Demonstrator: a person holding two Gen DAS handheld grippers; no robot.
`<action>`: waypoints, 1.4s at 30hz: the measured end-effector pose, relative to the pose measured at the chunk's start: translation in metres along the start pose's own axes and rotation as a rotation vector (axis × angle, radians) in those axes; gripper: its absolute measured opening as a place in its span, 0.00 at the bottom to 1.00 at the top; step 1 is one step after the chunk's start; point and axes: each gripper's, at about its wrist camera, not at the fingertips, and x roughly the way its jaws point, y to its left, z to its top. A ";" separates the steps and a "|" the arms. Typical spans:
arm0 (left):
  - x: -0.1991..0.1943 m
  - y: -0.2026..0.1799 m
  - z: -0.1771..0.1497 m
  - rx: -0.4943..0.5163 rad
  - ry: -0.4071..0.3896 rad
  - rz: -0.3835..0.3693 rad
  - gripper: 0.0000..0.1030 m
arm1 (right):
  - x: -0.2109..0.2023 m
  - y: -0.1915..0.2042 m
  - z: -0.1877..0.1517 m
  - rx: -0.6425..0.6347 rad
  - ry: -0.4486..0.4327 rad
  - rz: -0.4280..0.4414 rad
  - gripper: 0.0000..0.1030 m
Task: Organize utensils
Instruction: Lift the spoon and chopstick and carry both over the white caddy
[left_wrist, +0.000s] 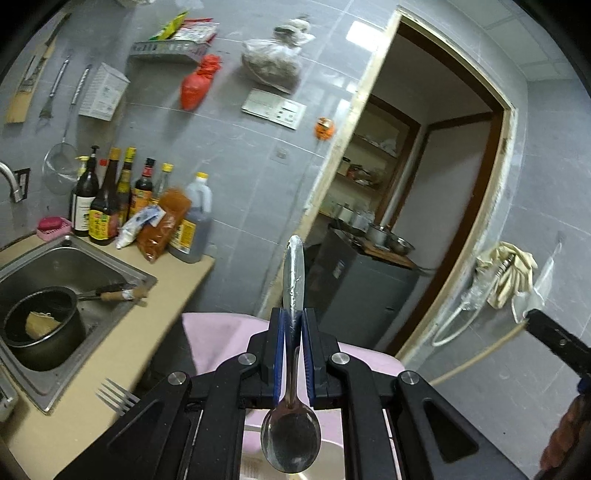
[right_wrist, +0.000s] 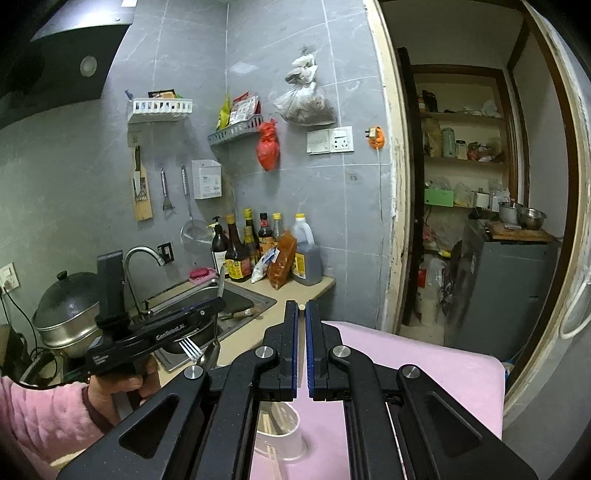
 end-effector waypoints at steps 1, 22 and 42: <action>0.000 0.006 0.001 -0.006 -0.001 0.002 0.09 | 0.002 0.004 0.001 -0.005 0.008 -0.006 0.04; 0.043 0.078 -0.017 -0.135 0.060 -0.082 0.09 | 0.036 0.035 -0.028 0.048 0.145 -0.106 0.04; 0.055 0.077 -0.032 -0.074 0.046 -0.088 0.09 | 0.007 0.064 0.002 0.005 0.078 -0.174 0.04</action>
